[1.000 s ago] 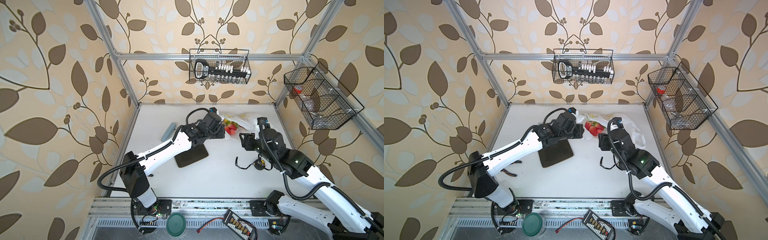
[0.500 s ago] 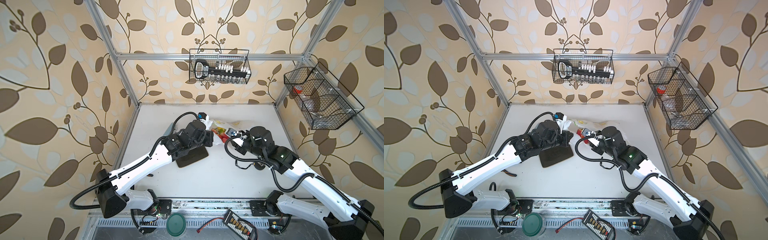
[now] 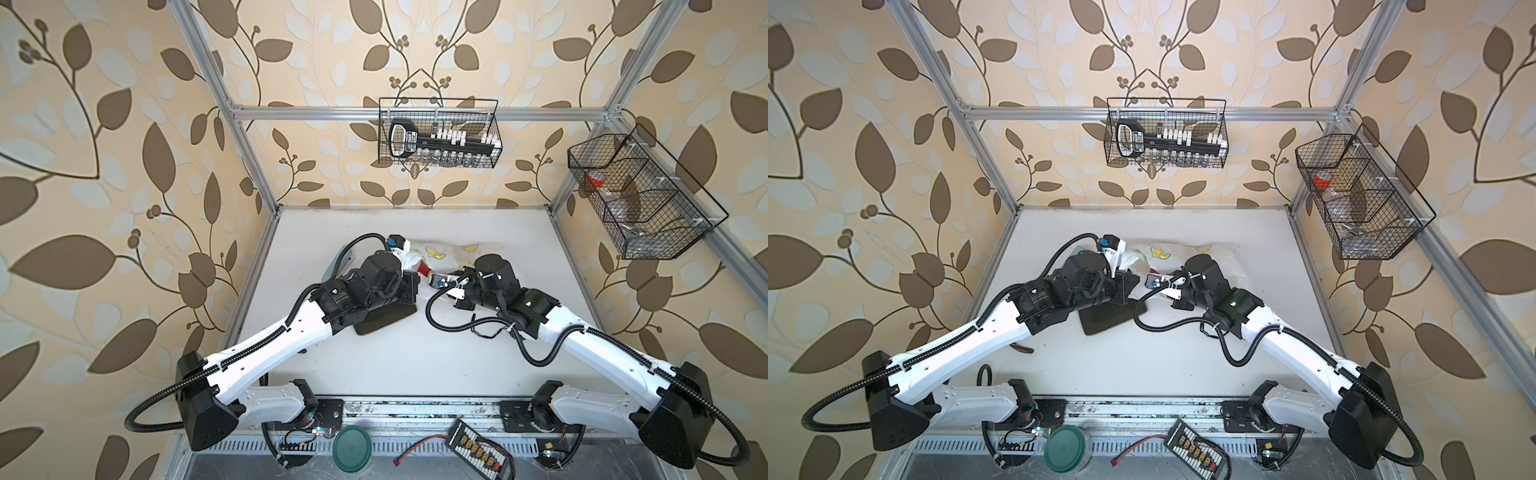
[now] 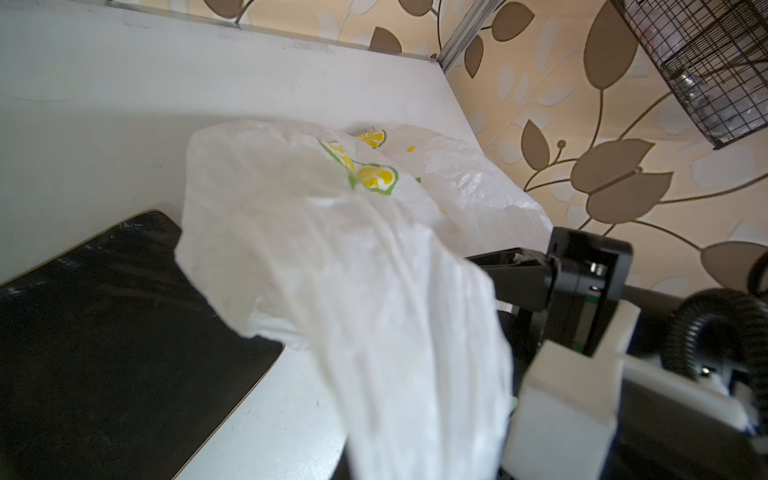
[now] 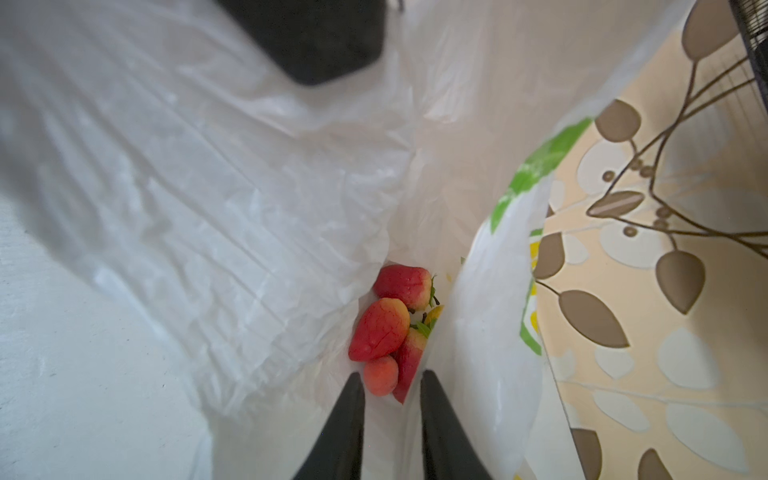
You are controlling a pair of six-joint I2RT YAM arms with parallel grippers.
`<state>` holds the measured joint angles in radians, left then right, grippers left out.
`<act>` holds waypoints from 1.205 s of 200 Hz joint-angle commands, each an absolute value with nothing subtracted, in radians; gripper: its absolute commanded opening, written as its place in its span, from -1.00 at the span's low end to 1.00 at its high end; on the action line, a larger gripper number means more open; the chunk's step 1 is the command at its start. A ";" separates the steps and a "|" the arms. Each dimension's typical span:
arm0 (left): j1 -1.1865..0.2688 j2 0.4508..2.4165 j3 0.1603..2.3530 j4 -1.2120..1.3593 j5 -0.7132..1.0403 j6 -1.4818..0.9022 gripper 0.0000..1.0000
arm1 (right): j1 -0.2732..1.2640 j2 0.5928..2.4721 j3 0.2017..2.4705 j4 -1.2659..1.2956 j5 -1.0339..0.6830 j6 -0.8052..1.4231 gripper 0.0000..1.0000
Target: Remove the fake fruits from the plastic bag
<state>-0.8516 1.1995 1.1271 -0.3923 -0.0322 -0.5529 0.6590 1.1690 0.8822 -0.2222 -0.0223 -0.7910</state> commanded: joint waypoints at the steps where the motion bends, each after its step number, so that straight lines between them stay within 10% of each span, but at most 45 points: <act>1: -0.855 1.171 1.132 -0.372 -0.020 -0.540 -1.00 | 0.663 1.141 0.841 -0.172 -0.066 -0.850 -0.52; 165: -0.854 1.120 1.100 -0.426 0.019 -0.497 -1.00 | 0.602 1.337 0.821 -0.008 0.215 -0.786 -0.58; 241: -0.855 1.151 1.107 -0.430 0.059 -0.483 -1.00 | 0.592 1.337 0.862 -0.169 0.245 -0.573 -0.11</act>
<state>-0.8516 1.1519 1.0954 -0.4442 0.0540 -0.4995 0.5888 1.3682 0.8848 -0.0780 0.2550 -0.6651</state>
